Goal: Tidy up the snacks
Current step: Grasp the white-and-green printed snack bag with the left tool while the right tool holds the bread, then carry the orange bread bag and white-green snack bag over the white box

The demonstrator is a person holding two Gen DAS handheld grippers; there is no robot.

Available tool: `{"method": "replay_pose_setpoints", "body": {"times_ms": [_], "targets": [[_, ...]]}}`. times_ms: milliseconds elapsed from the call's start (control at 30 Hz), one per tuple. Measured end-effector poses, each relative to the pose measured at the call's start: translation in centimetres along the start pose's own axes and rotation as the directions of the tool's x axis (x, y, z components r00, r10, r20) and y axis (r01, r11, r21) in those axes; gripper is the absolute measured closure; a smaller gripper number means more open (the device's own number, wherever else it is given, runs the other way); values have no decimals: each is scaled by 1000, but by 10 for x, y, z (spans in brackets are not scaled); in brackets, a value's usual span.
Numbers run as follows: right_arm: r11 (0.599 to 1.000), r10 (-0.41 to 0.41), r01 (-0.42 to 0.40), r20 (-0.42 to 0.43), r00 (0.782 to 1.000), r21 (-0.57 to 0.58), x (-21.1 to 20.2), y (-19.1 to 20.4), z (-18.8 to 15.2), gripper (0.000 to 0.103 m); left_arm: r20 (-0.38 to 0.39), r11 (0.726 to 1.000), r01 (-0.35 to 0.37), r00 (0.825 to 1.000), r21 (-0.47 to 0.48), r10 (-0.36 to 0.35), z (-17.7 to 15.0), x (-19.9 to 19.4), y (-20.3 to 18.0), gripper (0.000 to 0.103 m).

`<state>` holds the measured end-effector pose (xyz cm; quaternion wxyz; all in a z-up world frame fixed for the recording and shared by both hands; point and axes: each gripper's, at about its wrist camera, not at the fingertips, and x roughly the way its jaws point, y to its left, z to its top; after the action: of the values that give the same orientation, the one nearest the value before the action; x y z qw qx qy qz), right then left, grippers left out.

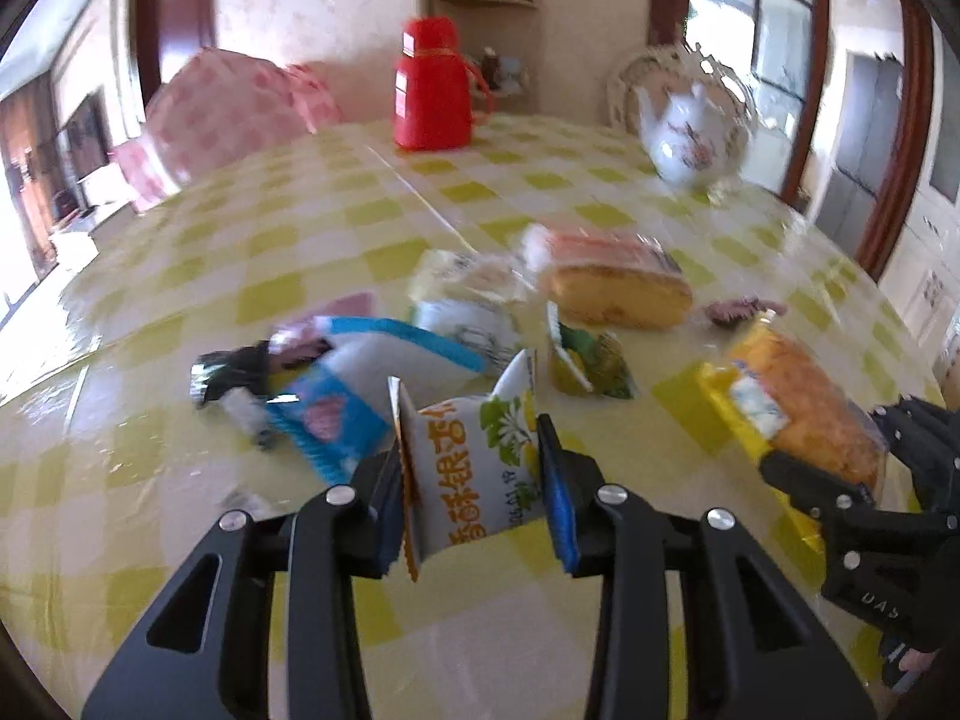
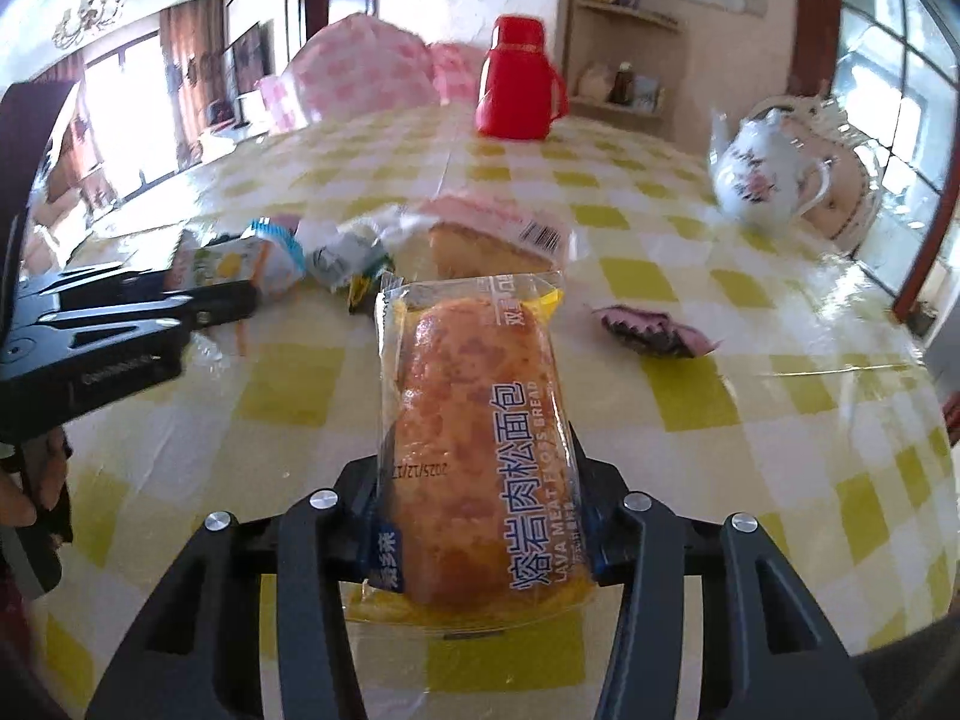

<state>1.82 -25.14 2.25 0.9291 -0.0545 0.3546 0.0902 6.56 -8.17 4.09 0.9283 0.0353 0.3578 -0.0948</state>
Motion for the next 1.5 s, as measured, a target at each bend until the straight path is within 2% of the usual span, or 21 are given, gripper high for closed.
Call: {"method": "replay_pose_setpoints", "body": {"times_ms": [233,467,833,1067,1500], "targets": [[997,-74,74,86,994,13,-21,15,-2,56,107,994,-18,994,-110,30,-12,-39,31,65],[993,-118,121,135,984,-14,-32,42,-7,56,150,983,-17,988,-185,45,-26,-62,52,65],[991,-103,117,189,977,-63,-50,89,-19,56,218,968,-38,971,-247,94,-55,-97,65,65],[993,-84,99,215,973,-61,-63,106,-21,56,282,958,-41,951,-283,124,-69,-131,74,65],[994,-34,65,302,953,-93,-100,154,-30,56,360,964,-97,914,-249,185,-102,-210,88,64]]}}
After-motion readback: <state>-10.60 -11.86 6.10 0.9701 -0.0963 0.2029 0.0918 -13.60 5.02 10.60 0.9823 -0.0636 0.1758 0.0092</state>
